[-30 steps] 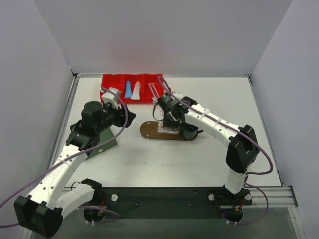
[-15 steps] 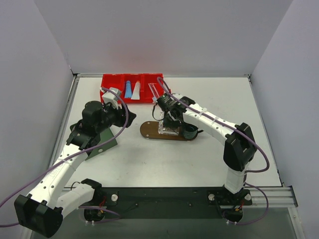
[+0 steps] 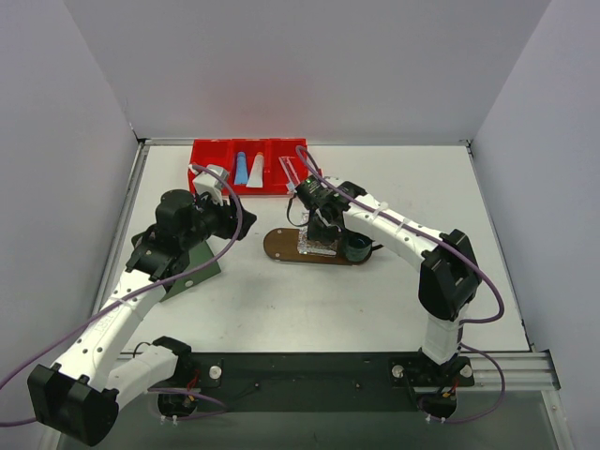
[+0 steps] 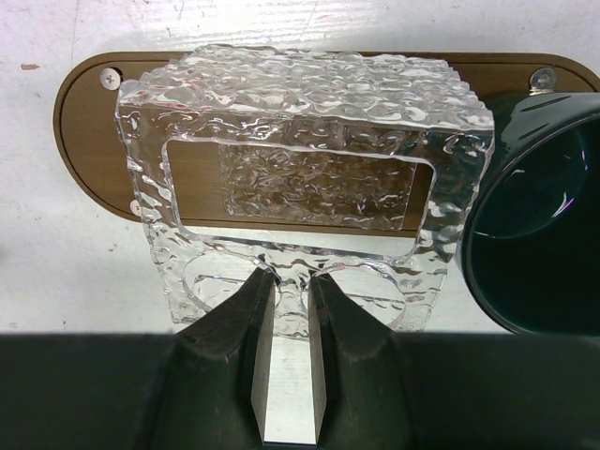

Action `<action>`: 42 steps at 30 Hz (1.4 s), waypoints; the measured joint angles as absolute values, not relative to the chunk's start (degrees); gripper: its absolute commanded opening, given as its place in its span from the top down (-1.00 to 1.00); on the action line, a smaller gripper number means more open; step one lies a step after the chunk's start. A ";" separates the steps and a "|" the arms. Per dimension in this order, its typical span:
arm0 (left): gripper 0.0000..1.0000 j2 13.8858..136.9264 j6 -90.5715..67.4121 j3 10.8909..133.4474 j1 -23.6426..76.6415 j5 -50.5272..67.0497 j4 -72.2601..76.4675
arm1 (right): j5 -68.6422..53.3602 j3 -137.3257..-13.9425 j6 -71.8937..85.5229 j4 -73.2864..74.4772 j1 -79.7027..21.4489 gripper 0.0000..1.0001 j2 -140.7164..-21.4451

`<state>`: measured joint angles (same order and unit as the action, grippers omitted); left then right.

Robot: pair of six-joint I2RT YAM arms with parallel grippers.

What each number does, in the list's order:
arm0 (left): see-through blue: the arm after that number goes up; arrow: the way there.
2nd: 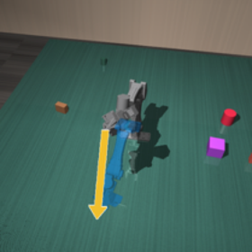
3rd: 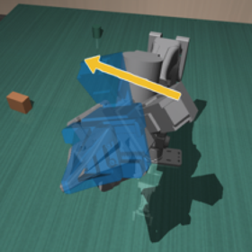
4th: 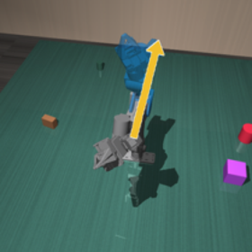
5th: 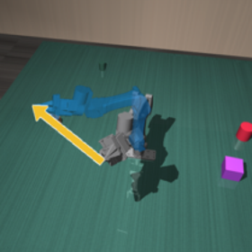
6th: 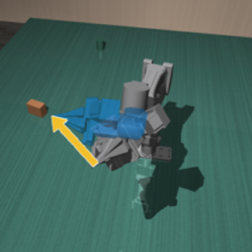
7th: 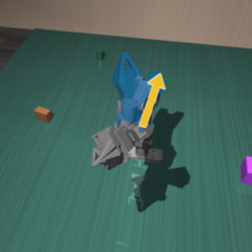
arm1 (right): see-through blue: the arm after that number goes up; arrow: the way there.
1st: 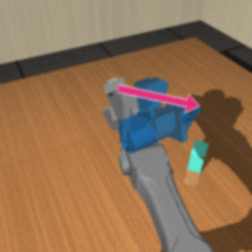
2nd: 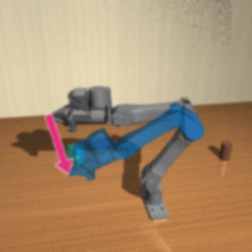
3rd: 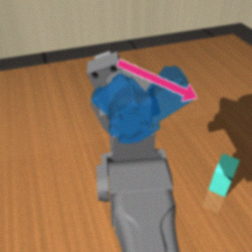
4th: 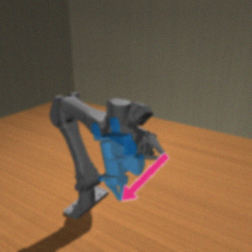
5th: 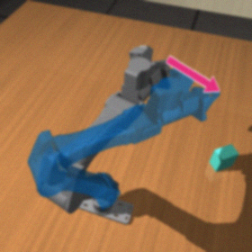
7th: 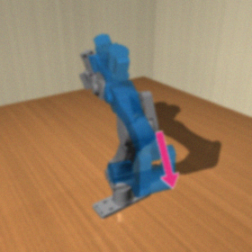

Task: Prepare toiletry sets of a toothbrush and toothpaste on the tray

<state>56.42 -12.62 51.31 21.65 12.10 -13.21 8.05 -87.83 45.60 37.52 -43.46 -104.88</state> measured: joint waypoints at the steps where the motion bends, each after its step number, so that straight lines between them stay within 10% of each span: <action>1: -0.38 56.49 -12.62 51.31 21.65 12.10 -13.21 | 7.92 -87.83 45.60 37.52 -43.46 1.00 -104.88; 42: -0.39 56.71 -12.60 51.31 21.65 11.94 -13.56 | 3.95 -87.77 43.24 37.15 -42.28 1.00 -106.65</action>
